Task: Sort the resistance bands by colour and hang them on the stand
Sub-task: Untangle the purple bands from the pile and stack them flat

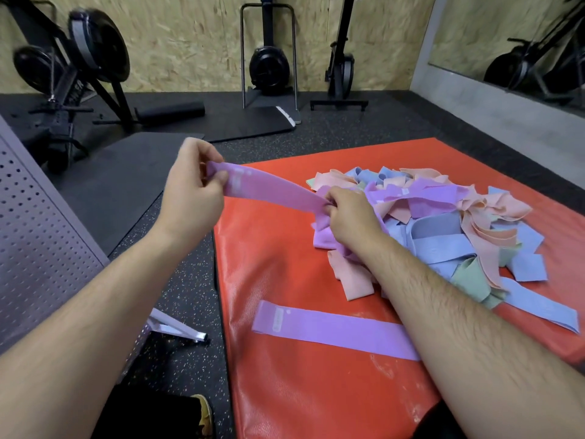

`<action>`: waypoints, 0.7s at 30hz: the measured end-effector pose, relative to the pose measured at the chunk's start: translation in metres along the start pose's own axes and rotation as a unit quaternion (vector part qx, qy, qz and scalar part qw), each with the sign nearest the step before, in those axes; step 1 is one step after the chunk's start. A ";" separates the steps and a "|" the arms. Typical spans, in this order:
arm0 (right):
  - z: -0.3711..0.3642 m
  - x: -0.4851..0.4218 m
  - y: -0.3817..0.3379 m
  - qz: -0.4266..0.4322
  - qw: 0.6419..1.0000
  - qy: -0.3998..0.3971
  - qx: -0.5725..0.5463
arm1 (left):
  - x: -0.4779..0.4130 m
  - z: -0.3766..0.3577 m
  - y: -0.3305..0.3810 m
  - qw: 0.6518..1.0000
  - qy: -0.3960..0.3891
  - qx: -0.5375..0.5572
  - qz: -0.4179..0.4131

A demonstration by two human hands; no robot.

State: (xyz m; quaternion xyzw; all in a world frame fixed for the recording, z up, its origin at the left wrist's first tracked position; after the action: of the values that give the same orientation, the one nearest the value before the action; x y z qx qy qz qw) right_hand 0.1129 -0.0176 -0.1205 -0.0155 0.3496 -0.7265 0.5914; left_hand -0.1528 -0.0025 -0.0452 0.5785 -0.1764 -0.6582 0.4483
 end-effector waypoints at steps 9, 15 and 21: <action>0.047 -0.004 -0.008 0.016 0.997 0.000 -0.070 | -0.006 0.025 -0.023 0.995 0.038 0.022 0.088; 0.093 0.026 0.023 -0.004 0.997 -0.053 -0.049 | 0.007 0.012 -0.044 0.969 -0.063 0.098 0.219; 0.134 0.075 0.063 -0.079 0.989 -0.107 -0.058 | 0.048 -0.009 -0.046 0.932 -0.167 0.095 0.308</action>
State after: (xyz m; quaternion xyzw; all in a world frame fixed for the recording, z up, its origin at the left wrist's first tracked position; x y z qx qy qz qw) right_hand 0.2024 -0.1516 -0.0822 -0.1554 0.3233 -0.7437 0.5641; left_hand -0.1592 -0.0138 -0.1112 0.4172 -0.4797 -0.5553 0.5362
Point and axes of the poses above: each hand's wrist, its own x-axis away from the middle knuckle, its own z-axis out of the back of the hand, y = z × x, the point moved 5 cm from there along -x, towards the middle knuckle, and after that the axes turned 8 degrees about y, right-handed, at the moved point
